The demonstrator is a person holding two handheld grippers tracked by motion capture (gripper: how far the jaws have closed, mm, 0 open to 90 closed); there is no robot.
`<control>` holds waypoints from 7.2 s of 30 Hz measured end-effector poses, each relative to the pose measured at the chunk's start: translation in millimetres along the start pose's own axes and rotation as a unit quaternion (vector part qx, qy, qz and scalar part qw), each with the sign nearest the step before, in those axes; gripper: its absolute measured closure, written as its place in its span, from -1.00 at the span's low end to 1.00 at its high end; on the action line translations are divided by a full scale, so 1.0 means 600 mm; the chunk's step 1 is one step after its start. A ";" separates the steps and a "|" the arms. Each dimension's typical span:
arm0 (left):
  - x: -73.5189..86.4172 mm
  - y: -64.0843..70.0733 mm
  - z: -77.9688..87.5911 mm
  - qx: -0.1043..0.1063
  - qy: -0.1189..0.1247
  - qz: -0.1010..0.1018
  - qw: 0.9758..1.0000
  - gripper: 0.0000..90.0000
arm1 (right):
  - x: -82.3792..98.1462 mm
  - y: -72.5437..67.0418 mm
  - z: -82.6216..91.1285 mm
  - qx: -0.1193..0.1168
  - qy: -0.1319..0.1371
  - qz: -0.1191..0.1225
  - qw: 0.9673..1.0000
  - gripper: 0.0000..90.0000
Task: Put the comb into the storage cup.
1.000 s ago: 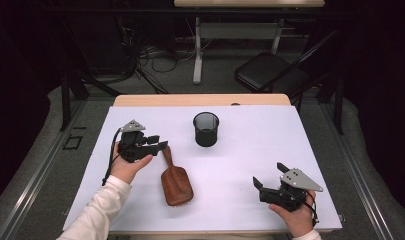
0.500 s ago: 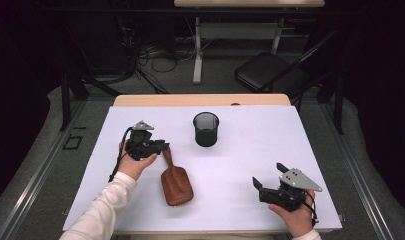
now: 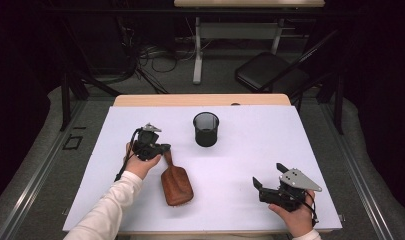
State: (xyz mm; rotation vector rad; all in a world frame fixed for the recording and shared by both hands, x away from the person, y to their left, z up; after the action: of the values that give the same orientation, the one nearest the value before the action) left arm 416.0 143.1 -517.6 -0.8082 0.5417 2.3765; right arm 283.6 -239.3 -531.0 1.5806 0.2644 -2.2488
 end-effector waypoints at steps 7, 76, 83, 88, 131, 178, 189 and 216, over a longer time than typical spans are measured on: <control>0.002 0.004 -0.019 -0.007 -0.020 -0.007 1.000 1.00 | 0.000 0.000 0.000 0.000 0.000 -0.001 1.000 -0.83; 0.069 -0.021 -0.024 -0.021 -0.096 -0.014 0.995 1.00 | 0.003 -0.002 -0.003 -0.006 -0.005 -0.001 1.000 -0.77; 0.087 -0.021 -0.009 -0.015 -0.100 -0.015 0.995 1.00 | 0.003 -0.003 -0.003 -0.007 -0.006 -0.001 1.000 -0.76; 0.100 -0.019 0.001 -0.011 -0.105 -0.020 0.994 1.00 | 0.003 -0.004 -0.003 -0.008 -0.007 0.000 1.000 -0.75; 0.155 0.012 0.045 0.038 -0.089 -0.015 0.995 1.00 | 0.004 -0.007 -0.005 -0.011 -0.008 0.000 1.000 -0.70; 0.126 0.006 0.090 0.044 -0.065 -0.060 0.995 -0.30 | 0.006 -0.009 -0.007 -0.013 -0.014 0.003 1.000 -0.70; 0.131 0.011 0.080 0.021 -0.090 -0.122 0.988 -0.53 | 0.007 -0.011 -0.008 -0.016 -0.018 0.010 1.000 -0.70; 0.136 0.036 0.038 0.033 -0.145 -0.175 0.973 -0.39 | 0.008 -0.011 -0.008 -0.015 -0.019 0.011 1.000 -0.70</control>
State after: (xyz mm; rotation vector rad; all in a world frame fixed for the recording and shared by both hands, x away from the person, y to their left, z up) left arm 339.0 169.7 -550.1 -0.4677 0.3240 2.0876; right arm 283.6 -232.2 -537.5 1.5157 0.2685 -2.2460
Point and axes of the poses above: each handheld gripper's, and its own axes: z roughly backward along the jaws, x roughly out of its underside, y roughly to its right, the point moved 3 cm from there along -z, roughly forward along the jaws, and after that the axes turned 3 degrees about x, right-handed, at the moved point
